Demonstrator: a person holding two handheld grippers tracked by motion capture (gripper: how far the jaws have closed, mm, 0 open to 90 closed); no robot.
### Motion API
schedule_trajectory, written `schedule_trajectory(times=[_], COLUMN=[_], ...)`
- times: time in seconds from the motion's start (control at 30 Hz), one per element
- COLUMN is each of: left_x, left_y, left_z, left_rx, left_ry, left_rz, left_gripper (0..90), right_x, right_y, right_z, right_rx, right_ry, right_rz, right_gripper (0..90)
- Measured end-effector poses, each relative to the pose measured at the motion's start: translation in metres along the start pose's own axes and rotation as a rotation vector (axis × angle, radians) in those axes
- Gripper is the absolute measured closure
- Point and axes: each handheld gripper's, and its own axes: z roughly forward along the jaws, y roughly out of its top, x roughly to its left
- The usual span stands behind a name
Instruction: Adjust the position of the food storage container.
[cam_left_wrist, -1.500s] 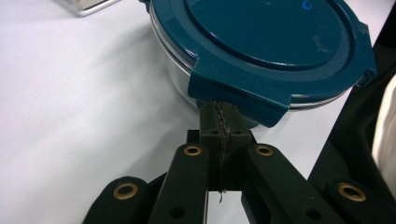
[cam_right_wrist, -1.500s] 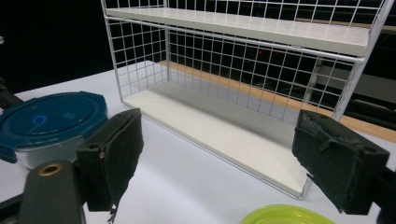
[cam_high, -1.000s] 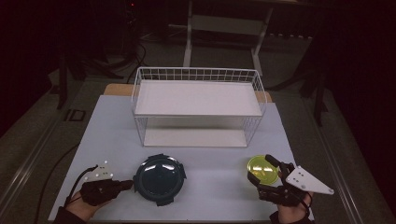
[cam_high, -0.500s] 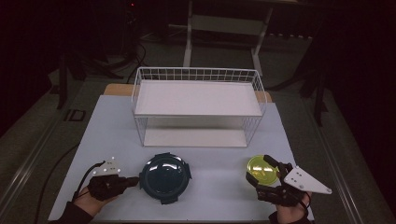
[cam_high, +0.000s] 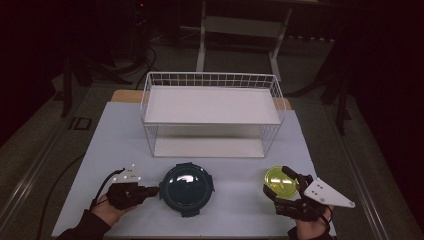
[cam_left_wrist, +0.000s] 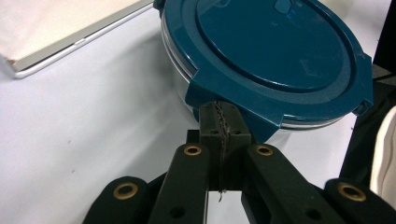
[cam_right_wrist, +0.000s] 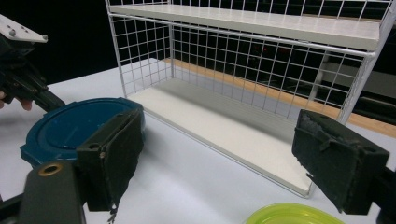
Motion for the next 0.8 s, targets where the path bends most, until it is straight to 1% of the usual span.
schedule_trajectory(times=[0.1,0.23,0.3,0.4,0.47,0.5,0.53,0.57,0.6,0.63,0.67,0.7,0.73,0.77,0.8], left_x=[-0.002,-0.002,-0.003,-0.004,-0.005,-0.005,-0.005,-0.005,-0.003,-0.002,-0.001,0.001,0.001,0.002,0.002], left_y=[0.003,0.002,0.002,0.003,0.005,0.005,0.007,0.007,0.009,0.009,0.01,0.01,0.01,0.01,0.01], left_z=[0.003,0.004,0.003,0.001,-0.004,-0.004,-0.008,-0.008,-0.011,-0.013,-0.014,-0.015,-0.015,-0.015,-0.015], left_rx=[0.004,0.001,0.001,0.001,-0.014,-0.014,-0.043,-0.043,-0.075,-0.091,-0.101,-0.111,-0.111,-0.121,-0.121], left_ry=[-0.001,-0.005,0.01,0.008,0.003,0.003,0.01,0.01,0.025,0.023,0.02,0.012,0.012,-0.012,-0.012], left_rz=[0.007,0.006,0.027,0.033,0.033,0.033,0.015,0.015,-0.013,-0.033,-0.052,-0.064,-0.064,-0.086,-0.086], left_gripper=[88.9,88.7,88.1,80.6,76.2,69.8,62.9,55.8,47.1,38.1,32.7,30.1,23.2,16.3,13.4], right_x=[0.0,0.0,0.0,0.0,0.0,0.0,0.001,0.001,0.002,0.002,0.002,0.003,0.003,0.004,0.004], right_y=[0.0,0.0,0.0,-0.001,-0.001,-0.001,-0.001,-0.001,-0.001,-0.001,-0.001,-0.001,-0.001,-0.001,0.0], right_z=[0.0,0.0,0.0,0.0,0.0,0.0,0.0,0.001,0.001,0.001,0.001,0.001,0.001,0.001,0.001], right_rx=[0.003,0.003,0.004,0.006,0.006,0.006,0.008,0.008,0.009,0.008,0.01,0.011,0.012,0.01,0.008], right_ry=[0.0,0.002,0.001,0.0,0.002,0.002,0.004,0.004,0.006,0.005,0.006,0.008,0.005,0.008,0.011], right_rz=[-0.005,-0.006,-0.005,-0.002,-0.003,-0.003,-0.002,-0.004,-0.004,-0.005,-0.002,-0.004,-0.011,-0.013,-0.013], right_gripper=[16.0,16.0,16.0,16.0,16.0,16.0,16.0,16.0,16.0,16.0,16.0,16.0,16.5,17.0,17.2])
